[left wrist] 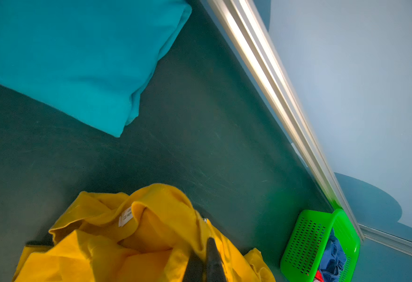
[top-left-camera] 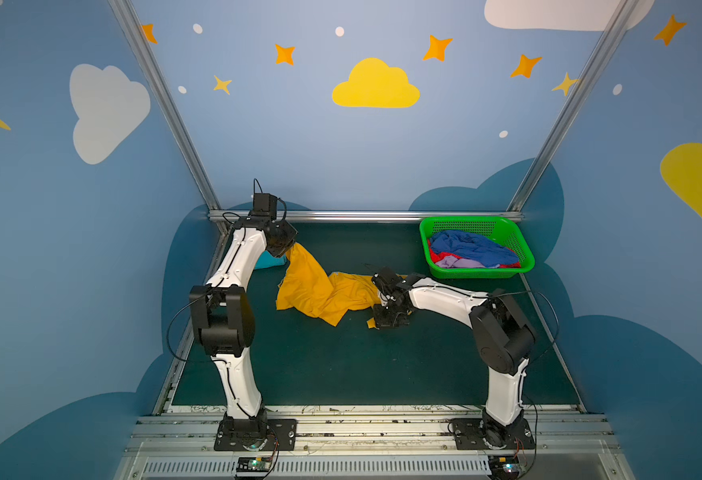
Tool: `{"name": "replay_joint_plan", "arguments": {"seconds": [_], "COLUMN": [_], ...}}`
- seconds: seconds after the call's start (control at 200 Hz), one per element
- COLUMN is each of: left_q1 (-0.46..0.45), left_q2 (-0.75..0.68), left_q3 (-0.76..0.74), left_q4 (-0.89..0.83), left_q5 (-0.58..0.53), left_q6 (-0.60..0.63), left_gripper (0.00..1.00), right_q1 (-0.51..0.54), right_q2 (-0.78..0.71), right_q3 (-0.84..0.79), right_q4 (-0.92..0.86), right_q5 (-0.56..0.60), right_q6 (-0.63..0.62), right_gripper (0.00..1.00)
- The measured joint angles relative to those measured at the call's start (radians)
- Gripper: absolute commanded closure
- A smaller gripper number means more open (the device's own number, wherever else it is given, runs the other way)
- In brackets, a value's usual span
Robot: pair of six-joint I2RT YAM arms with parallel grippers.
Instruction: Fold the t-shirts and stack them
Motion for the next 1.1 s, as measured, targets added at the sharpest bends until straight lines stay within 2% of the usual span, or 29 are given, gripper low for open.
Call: {"name": "replay_joint_plan", "arguments": {"seconds": [0.145, 0.255, 0.336, 0.451, 0.571, 0.731, 0.811, 0.907, 1.027, 1.097], "left_q1": [0.03, 0.068, 0.094, 0.124, 0.137, 0.135, 0.136, 0.137, 0.137, 0.137], "left_q2": [0.014, -0.006, -0.038, -0.093, -0.189, -0.414, -0.521, -0.602, -0.656, -0.663], "left_q3": [0.107, 0.137, 0.136, 0.149, 0.134, -0.018, -0.085, -0.097, -0.1, -0.15], "left_q4": [-0.045, -0.064, -0.088, -0.118, -0.126, -0.118, -0.124, -0.137, -0.14, -0.118], "left_q5": [0.019, 0.023, 0.024, 0.044, 0.067, 0.087, 0.087, 0.084, 0.081, 0.072], "left_q6": [0.002, 0.002, 0.001, -0.003, -0.013, -0.04, -0.056, -0.064, -0.064, -0.063], "left_gripper": [0.96, 0.96, 0.96, 0.96, 0.96, 0.96, 0.96, 0.96, 0.96, 0.96], "right_q1": [-0.127, -0.219, -0.246, -0.239, -0.227, -0.184, -0.144, -0.108, -0.104, -0.104], "right_q2": [-0.077, -0.224, -0.342, -0.492, -0.649, -0.807, -0.866, -0.915, -0.936, -0.933], "right_q3": [0.064, 0.12, 0.146, 0.149, 0.077, 0.046, 0.046, 0.061, 0.083, 0.068], "right_q4": [-0.04, -0.091, -0.114, -0.124, -0.084, -0.128, -0.162, -0.211, -0.235, -0.239], "right_q5": [0.064, 0.135, 0.202, 0.285, 0.311, 0.338, 0.35, 0.353, 0.354, 0.352], "right_q6": [-0.034, -0.071, -0.117, -0.159, -0.206, -0.216, -0.216, -0.215, -0.212, -0.211], "right_gripper": [1.0, 1.0, 1.0, 1.0, 1.0, 1.0, 1.0, 1.0, 1.0, 1.0]}}
